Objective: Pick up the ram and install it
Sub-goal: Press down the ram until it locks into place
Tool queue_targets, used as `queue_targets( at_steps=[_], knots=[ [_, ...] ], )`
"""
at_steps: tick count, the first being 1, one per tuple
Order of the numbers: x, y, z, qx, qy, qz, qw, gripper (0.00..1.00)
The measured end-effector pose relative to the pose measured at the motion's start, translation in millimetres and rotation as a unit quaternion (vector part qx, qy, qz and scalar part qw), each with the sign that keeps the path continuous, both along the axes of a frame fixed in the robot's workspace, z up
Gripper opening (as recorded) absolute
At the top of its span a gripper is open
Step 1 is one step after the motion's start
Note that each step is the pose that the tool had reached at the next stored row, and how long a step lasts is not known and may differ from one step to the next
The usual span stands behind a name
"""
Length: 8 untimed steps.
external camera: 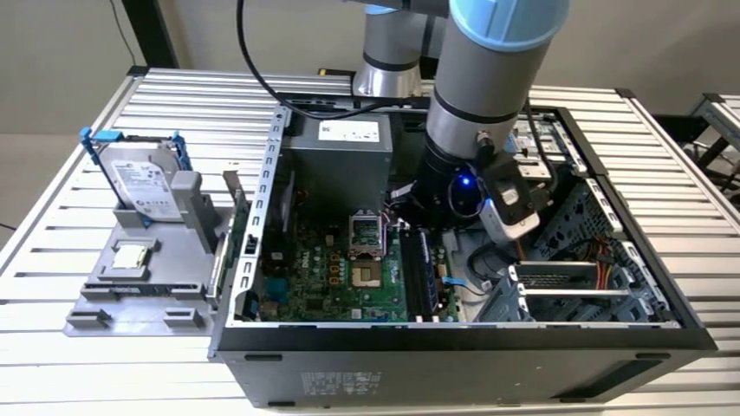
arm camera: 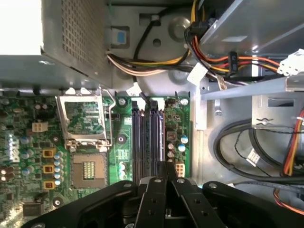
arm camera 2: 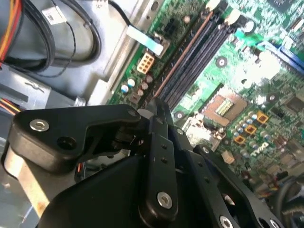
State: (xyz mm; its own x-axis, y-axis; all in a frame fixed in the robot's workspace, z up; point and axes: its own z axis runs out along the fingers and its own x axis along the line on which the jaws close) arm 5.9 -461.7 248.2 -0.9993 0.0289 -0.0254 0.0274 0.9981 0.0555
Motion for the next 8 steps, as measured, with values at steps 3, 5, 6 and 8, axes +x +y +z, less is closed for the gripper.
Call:
queue_targets(
  at_steps=[3,5,6,8],
  knots=[
    [0.3,-0.5,0.0,0.0008,0.0007,0.006,0.99998,0.0],
    [0.3,-0.6,0.0,0.0008,0.0007,0.009,0.99996,0.0],
    [0.4,-0.6,0.1,0.0008,0.0007,0.009,0.99996,0.0],
    [1.8,-0.6,0.0,0.0009,0.0007,0.01,0.99995,0.0]
  ],
)
